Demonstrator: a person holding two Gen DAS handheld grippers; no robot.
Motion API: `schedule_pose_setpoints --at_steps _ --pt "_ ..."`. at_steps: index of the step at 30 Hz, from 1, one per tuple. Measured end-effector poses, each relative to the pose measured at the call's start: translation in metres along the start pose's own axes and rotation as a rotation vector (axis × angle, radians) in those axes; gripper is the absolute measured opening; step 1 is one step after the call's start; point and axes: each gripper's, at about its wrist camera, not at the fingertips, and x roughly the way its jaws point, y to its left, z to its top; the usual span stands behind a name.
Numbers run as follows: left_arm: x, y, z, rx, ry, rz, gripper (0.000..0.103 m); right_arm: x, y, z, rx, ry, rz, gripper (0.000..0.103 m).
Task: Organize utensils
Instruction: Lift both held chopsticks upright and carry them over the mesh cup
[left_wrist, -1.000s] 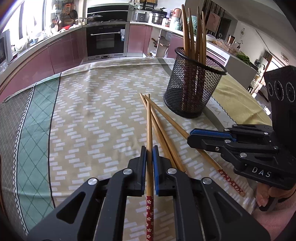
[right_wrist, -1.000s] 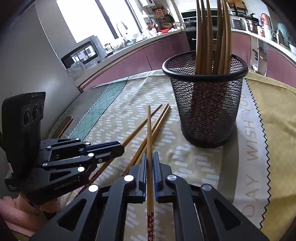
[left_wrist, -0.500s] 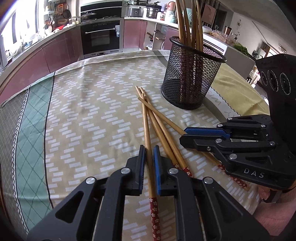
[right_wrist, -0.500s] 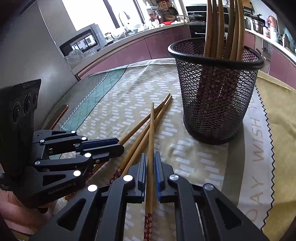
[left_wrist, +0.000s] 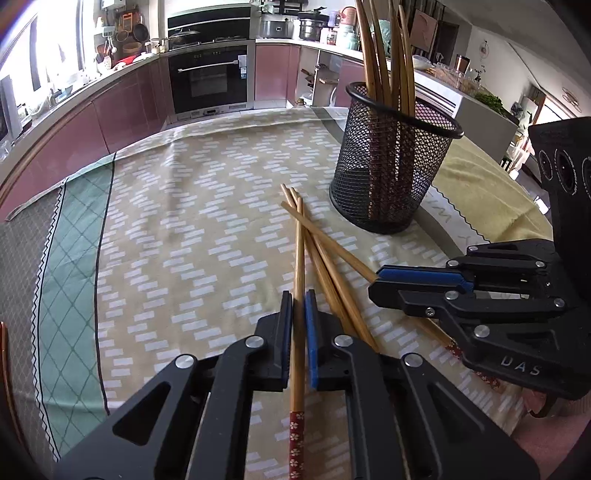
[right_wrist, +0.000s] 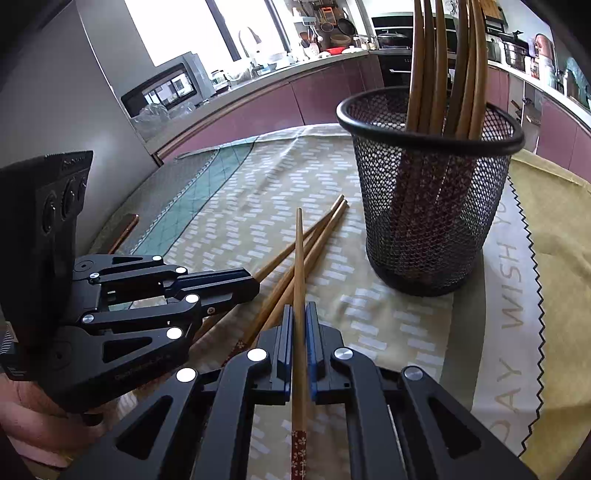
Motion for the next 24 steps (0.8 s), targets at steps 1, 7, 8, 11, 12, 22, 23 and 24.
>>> schedule_pose_setpoints --at_steps 1,7,8,11,12,22,23,24 --pt "-0.002 0.001 0.000 -0.005 -0.004 -0.003 0.008 -0.003 0.000 0.000 -0.003 -0.008 0.006 0.006" --pt "-0.020 0.006 0.000 -0.026 -0.046 -0.021 0.008 -0.023 0.002 0.003 -0.007 -0.056 0.029 0.006" --pt "-0.024 0.006 0.001 -0.029 -0.055 -0.022 0.008 -0.026 0.003 0.003 -0.006 -0.065 0.033 0.006" --pt "-0.036 0.006 0.003 -0.030 -0.083 -0.028 0.008 -0.035 0.005 0.005 -0.005 -0.092 0.044 0.006" --pt "-0.040 0.006 0.003 -0.031 -0.091 -0.030 0.008 -0.038 0.006 0.006 -0.006 -0.099 0.045 0.006" --pt "-0.070 0.006 0.011 -0.038 -0.153 -0.092 0.008 -0.066 0.001 0.012 0.004 -0.180 0.057 0.006" --pt "-0.073 0.005 0.012 -0.035 -0.162 -0.093 0.008 -0.068 0.000 0.011 0.004 -0.187 0.057 0.006" --pt "-0.075 0.005 0.012 -0.034 -0.169 -0.099 0.008 -0.069 0.001 0.012 0.004 -0.192 0.057 0.006"
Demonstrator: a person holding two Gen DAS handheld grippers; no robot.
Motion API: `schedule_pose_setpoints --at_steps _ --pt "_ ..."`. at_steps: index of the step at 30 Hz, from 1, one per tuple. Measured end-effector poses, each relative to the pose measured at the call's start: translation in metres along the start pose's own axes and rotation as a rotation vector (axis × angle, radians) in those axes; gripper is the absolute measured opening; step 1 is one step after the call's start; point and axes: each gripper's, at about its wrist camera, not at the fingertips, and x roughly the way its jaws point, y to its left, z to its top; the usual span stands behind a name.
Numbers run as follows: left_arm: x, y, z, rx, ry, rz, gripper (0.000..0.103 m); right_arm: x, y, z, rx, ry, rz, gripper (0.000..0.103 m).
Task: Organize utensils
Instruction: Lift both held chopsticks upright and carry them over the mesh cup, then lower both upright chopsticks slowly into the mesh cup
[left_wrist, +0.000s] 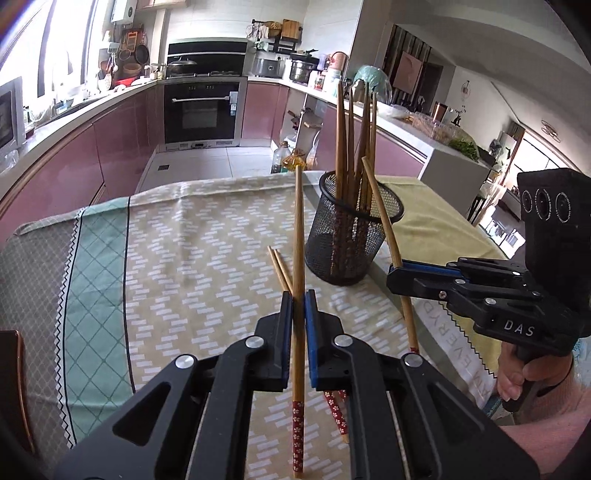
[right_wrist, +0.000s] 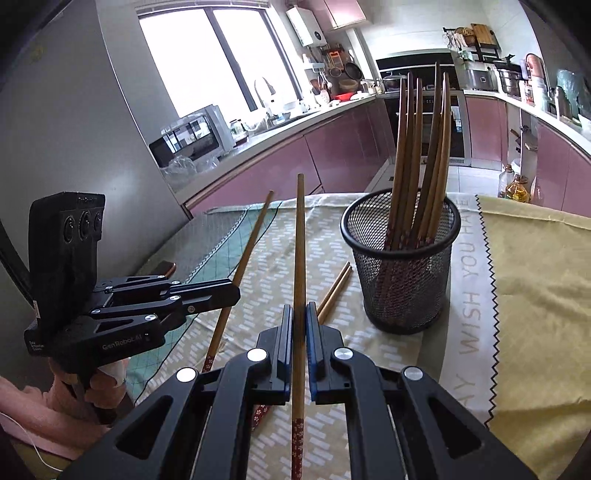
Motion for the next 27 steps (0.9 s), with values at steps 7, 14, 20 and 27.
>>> schedule_pose_setpoints --at_steps 7,14,20,27 --pt "-0.015 0.000 0.008 -0.003 -0.041 -0.026 0.008 -0.011 -0.002 0.006 0.001 -0.034 -0.002 0.006" --pt "-0.025 -0.001 0.011 -0.009 -0.062 -0.044 0.008 -0.018 -0.002 0.006 0.004 -0.050 -0.002 0.006" --pt "-0.032 -0.002 0.012 -0.011 -0.083 -0.057 0.008 -0.023 0.000 0.007 0.002 -0.066 -0.001 0.006" --pt "-0.038 -0.004 0.015 -0.009 -0.101 -0.066 0.008 -0.029 0.002 0.010 -0.001 -0.083 0.006 0.006"
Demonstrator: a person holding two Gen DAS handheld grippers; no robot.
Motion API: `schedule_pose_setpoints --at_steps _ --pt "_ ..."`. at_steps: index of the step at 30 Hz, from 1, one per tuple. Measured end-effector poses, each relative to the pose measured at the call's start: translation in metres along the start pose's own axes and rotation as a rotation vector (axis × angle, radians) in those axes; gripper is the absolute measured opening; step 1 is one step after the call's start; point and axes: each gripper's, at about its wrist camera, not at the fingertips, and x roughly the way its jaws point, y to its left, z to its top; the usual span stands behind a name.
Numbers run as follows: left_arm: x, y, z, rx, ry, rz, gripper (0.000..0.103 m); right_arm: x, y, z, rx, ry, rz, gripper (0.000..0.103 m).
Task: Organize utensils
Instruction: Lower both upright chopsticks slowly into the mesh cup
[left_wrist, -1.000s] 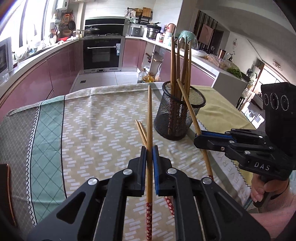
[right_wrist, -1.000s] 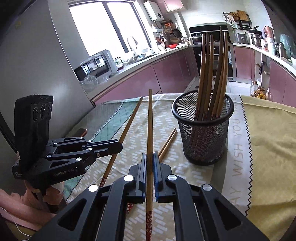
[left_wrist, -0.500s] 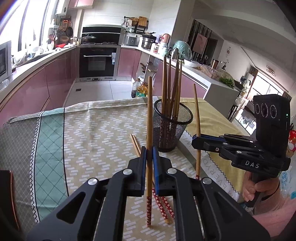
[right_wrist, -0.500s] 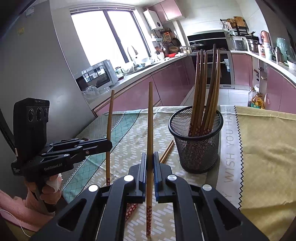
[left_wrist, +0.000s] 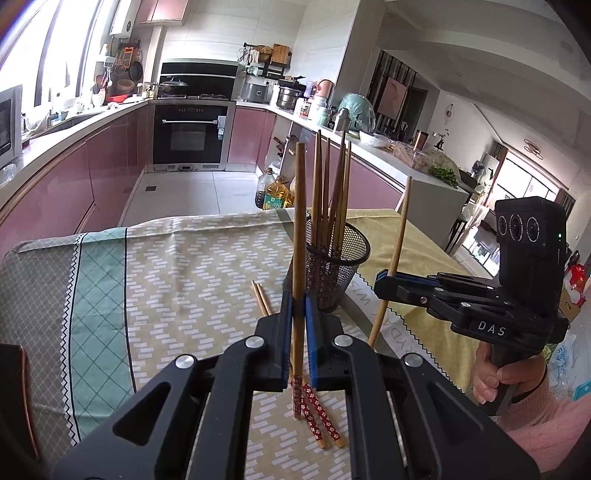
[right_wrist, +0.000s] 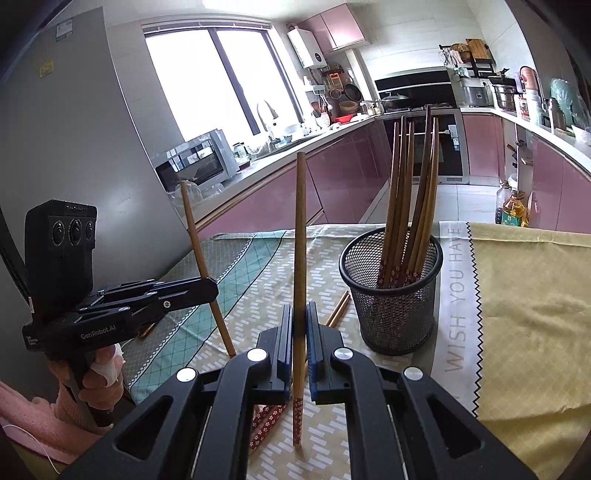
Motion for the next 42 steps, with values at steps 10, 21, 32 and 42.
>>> schedule_pose_setpoints --at_steps 10,21,32,42 --pt "-0.003 -0.005 0.005 0.005 -0.020 -0.005 0.008 -0.001 0.001 0.009 -0.007 -0.016 0.001 0.006" --pt "-0.005 -0.009 0.011 0.014 -0.036 -0.013 0.008 -0.010 0.003 0.016 -0.022 -0.043 -0.012 0.006" --pt "-0.007 -0.014 0.017 0.021 -0.052 -0.029 0.008 -0.016 0.000 0.020 -0.026 -0.065 -0.023 0.006" --pt "-0.005 -0.017 0.022 0.026 -0.061 -0.038 0.008 -0.022 -0.002 0.026 -0.032 -0.081 -0.032 0.006"
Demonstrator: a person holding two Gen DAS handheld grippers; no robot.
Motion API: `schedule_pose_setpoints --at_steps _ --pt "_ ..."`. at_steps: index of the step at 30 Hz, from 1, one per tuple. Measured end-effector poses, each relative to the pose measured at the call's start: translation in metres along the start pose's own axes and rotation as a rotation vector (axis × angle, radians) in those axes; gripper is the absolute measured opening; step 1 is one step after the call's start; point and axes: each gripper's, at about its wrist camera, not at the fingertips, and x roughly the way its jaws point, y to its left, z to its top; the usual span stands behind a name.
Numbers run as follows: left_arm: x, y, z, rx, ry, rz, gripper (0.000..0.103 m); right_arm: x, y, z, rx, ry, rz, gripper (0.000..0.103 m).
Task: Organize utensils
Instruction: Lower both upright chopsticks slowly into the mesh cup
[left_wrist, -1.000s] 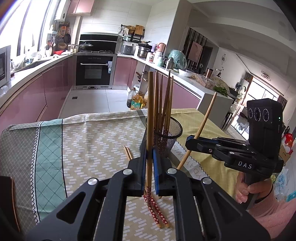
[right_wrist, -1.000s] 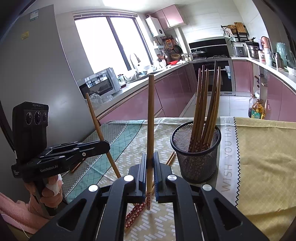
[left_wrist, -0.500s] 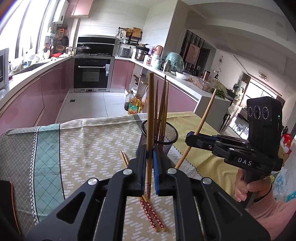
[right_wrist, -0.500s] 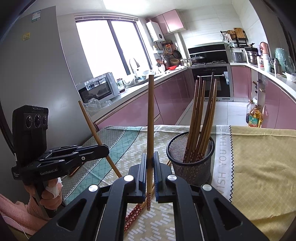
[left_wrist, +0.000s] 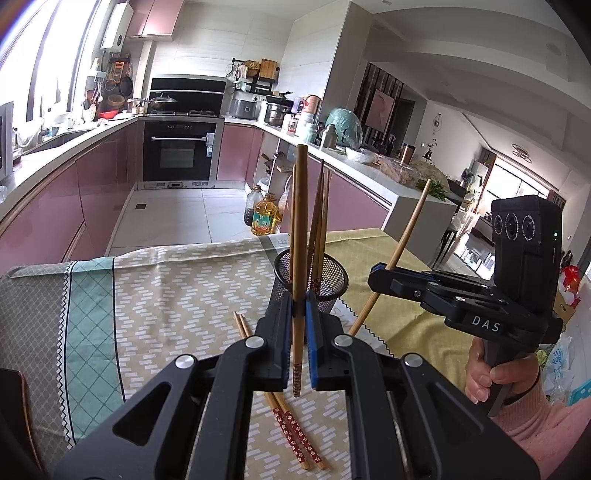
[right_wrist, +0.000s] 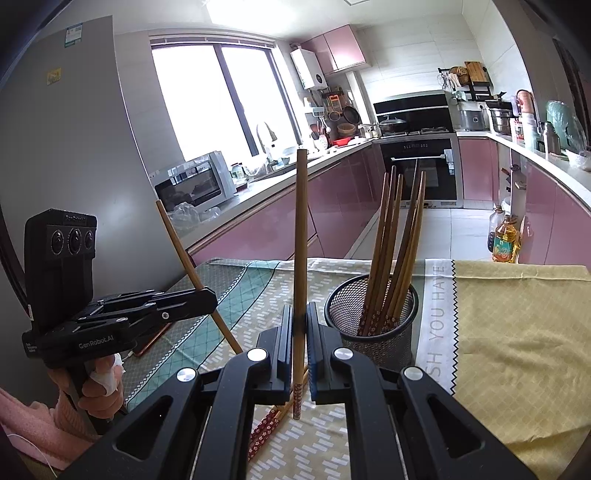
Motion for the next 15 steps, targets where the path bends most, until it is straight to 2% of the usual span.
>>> schedule_pose_setpoints --at_steps 15 --pt "0.006 -0.004 0.012 0.013 -0.018 -0.018 0.008 -0.006 -0.005 0.010 -0.008 -0.025 -0.014 0.006"
